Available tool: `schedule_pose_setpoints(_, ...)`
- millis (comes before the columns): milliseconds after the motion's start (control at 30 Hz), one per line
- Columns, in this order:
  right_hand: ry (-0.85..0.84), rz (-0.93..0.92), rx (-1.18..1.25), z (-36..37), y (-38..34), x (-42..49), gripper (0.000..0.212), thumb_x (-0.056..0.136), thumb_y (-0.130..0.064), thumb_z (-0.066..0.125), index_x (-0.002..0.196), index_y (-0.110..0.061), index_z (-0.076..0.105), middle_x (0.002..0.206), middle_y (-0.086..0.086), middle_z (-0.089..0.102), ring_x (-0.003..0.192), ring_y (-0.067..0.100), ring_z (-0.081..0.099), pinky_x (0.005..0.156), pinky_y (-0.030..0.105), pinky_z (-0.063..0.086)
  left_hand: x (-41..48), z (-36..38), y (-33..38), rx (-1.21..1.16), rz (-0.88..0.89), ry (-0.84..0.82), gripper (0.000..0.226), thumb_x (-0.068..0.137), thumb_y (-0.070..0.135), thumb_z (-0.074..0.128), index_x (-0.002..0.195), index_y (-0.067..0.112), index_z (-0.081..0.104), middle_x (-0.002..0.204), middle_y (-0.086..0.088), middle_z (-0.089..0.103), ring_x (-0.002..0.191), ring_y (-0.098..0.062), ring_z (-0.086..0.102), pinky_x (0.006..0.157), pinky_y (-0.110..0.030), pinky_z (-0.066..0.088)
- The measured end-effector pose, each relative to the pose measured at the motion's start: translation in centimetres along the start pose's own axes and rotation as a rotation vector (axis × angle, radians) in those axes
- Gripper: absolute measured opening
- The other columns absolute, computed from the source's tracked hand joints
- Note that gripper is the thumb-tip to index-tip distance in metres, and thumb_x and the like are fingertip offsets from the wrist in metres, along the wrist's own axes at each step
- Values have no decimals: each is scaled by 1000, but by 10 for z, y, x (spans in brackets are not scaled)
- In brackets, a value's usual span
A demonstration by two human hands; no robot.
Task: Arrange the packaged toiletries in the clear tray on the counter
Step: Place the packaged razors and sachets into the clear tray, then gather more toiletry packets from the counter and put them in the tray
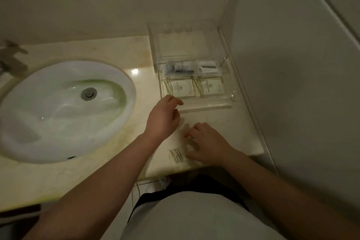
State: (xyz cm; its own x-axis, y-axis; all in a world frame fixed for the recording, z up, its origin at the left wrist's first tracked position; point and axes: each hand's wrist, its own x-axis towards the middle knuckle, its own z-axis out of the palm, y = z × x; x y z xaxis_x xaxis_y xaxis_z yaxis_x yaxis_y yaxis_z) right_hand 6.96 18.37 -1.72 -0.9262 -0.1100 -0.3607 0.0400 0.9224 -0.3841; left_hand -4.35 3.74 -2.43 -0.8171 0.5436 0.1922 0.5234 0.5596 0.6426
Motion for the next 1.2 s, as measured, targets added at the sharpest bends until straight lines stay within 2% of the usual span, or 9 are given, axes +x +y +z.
schedule_pose_setpoints(67,-52,-45,-142,5,-4,-4,57,71,-49,66,121,-24,54,114,0,53,104,19,46,89,35,45,-16,-8,-1,15,-45,38,30,82,2,53,107,11,65,104,-5,61,95,-20,59,75,-33,51)
schedule_pose_setpoints(267,-97,-127,-252,4,-27,4,24,85,-31,60,106,-20,63,104,5,64,99,23,54,77,33,42,-70,-49,0,44,-237,225,29,85,6,50,110,10,63,108,-5,60,96,-21,60,78,-35,50)
schedule_pose_setpoints(400,-25,-238,-167,6,-72,25,22,84,-34,61,101,-21,65,97,3,63,88,21,57,70,31,45,-116,-83,-9,84,-382,365,30,85,9,49,111,12,63,109,-5,61,98,-21,60,80,-36,50)
schedule_pose_setpoints(500,57,-311,-19,1,-126,41,19,81,-36,64,90,-20,65,85,2,62,78,21,56,61,30,37,-157,-116,-26,118,-482,464,29,84,9,50,109,14,63,106,-3,61,94,-19,60,76,-33,49)
schedule_pose_setpoints(600,91,-364,195,-8,-189,52,15,80,-34,66,82,-19,65,76,-3,65,71,17,59,61,33,45,-195,-151,-50,121,-633,560,28,84,8,50,108,15,63,106,-2,62,91,-17,60,74,-30,47)
schedule_pose_setpoints(700,88,-351,374,-11,-248,67,10,83,-31,65,79,-22,64,71,-11,63,68,6,58,58,28,43,-218,-188,-82,80,-786,638,29,85,9,50,110,16,63,107,-1,61,89,-17,59,77,-31,49)
schedule_pose_setpoints(867,34,-266,570,7,-331,113,7,87,-28,63,87,-22,67,78,-9,66,73,9,61,66,30,48,-243,-258,-161,33,-985,726,27,88,13,50,112,14,63,110,-4,62,85,-14,56,73,-26,41)
schedule_pose_setpoints(1033,62,-110,736,21,-399,157,16,88,-23,63,72,-20,63,69,-3,60,63,12,55,63,30,44,-242,-322,-241,23,-1015,633,27,90,17,52,114,13,64,114,-4,64,94,-18,61,75,-27,45)
schedule_pose_setpoints(1200,41,-18,820,30,-435,190,10,89,-24,63,79,-28,64,81,-1,67,73,14,60,70,31,48,-219,-357,-295,41,-1010,641,26,88,13,51,109,12,66,111,-7,63,94,-23,62,76,-34,51)
